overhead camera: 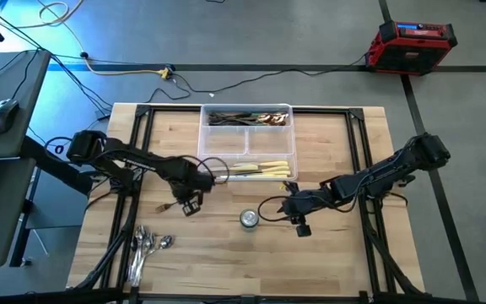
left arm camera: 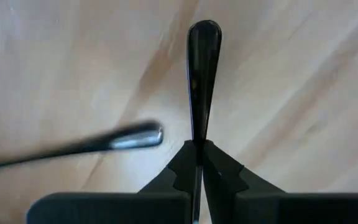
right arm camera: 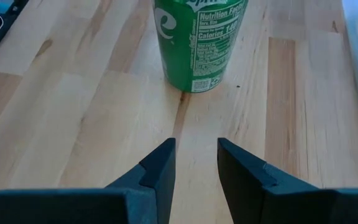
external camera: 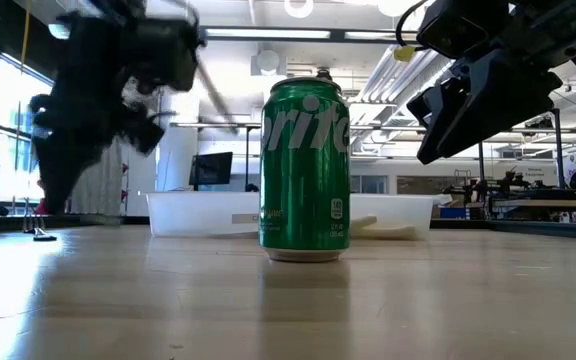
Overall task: Sort silverware
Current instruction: Put the black fork into the silverware tray
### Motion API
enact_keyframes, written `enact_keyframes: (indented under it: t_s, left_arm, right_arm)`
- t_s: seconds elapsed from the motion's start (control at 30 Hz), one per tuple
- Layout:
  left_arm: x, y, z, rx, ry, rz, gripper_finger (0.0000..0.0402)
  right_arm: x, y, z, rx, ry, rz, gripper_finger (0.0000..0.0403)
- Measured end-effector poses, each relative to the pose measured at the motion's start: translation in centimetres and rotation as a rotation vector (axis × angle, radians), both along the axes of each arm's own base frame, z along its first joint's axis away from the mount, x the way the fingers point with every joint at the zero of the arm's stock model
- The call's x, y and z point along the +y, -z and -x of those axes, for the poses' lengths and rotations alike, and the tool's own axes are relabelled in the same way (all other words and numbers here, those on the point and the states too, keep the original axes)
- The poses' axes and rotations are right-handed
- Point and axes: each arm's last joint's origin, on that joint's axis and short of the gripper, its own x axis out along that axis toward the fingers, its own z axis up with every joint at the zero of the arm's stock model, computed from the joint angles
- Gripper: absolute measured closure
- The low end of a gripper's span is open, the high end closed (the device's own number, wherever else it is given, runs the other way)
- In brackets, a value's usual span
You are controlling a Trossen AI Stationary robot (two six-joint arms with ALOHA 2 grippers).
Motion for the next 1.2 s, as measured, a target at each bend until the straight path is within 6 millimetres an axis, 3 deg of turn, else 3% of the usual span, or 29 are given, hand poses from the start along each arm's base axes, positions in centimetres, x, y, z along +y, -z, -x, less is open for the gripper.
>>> enact_keyframes:
  t_s: [0.27, 0.4, 0.5, 0.93, 1.07, 1.2]
  left_arm:
    - [0.5, -6.3, -2.7, -0.087, 0.124, -0.135, 0.04]
    - [3.2, -9.0, -4.7, -0.182, 0.191, -0.249, 0.04]
    - [6.2, -9.9, -6.3, -0.185, 0.267, -0.322, 0.0401]
    - [21.0, -9.6, -13.1, -0.016, 0.539, -0.535, 0.0401]
    - [24.0, -8.0, -13.9, 0.014, 0.58, -0.496, 0.0401]
    - [25.5, -5.1, -13.7, 0.095, 0.631, -0.372, 0.0401]
  right_arm:
    - [0.0, 0.0, 0.0, -0.007, -0.002, 0.009, 0.03]
    - [0.0, -0.1, -0.1, -0.024, -0.009, 0.019, 0.03]
    - [0.0, -0.1, -0.2, -0.029, -0.023, 0.034, 0.03]
    - [0.0, -0.1, -0.2, -0.031, -0.027, 0.038, 0.03]
    - [-0.1, -0.1, -0.1, -0.028, -0.045, 0.056, 0.03]
    - [-0.1, 0.0, -0.1, -0.029, -0.071, 0.082, 0.03]
